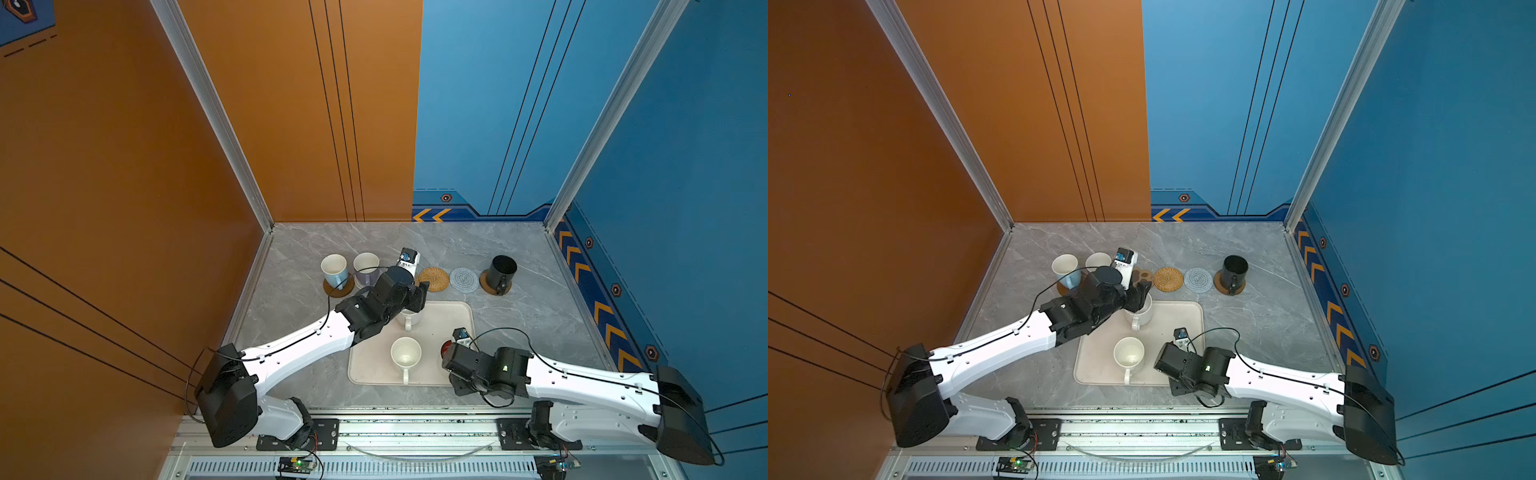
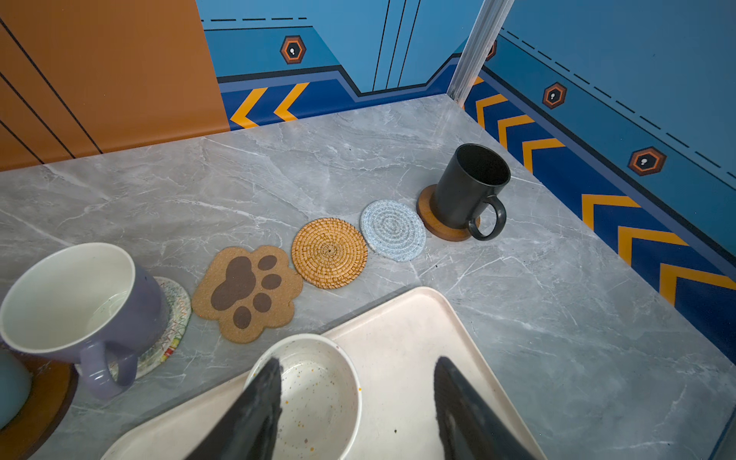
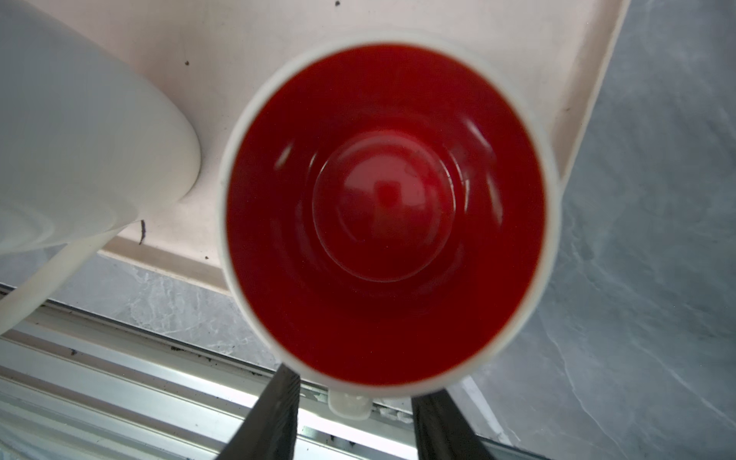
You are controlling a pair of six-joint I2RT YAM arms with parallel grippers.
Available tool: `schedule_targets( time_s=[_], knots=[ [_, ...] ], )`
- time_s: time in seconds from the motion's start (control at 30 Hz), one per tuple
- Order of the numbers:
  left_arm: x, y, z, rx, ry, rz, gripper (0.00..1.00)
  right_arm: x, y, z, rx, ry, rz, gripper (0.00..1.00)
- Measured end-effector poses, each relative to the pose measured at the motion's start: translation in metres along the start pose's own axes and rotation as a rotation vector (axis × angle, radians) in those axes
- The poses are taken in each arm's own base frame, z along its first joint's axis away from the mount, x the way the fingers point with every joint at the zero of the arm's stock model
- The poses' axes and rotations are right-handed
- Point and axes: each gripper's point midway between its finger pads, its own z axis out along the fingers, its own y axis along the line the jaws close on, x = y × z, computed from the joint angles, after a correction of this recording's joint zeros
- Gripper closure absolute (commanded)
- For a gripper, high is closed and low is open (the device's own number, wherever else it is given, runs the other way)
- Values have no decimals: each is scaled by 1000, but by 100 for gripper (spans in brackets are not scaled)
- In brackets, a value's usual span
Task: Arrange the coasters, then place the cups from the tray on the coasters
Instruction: 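Lift the red-lined mug with the right gripper and carry it toward the blue rope coaster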
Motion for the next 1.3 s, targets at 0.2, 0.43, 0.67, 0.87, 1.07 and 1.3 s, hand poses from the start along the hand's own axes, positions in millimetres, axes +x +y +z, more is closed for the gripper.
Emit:
schedule_targets(
  time_s=[0.2,0.43,0.67,0.87,1.07,1.3],
  knots=[
    [1,1,0,-2,4,3,38,-2,0,6,13,4,12,63],
    [0,2,-1,-10,0,2,38,-2,-3,16,45,24,22,67],
    [0,3,-1,-12,0,1,38,-2,-4,21,57,32,25,72],
    [0,5,0,-16,1,0,38,-5,-6,21,59,29,38,87],
    [2,6,0,-18,5,1,38,-7,-6,22,56,23,54,100],
    [5,7,0,-21,13,3,38,-8,-9,21,69,22,44,100]
  ],
)
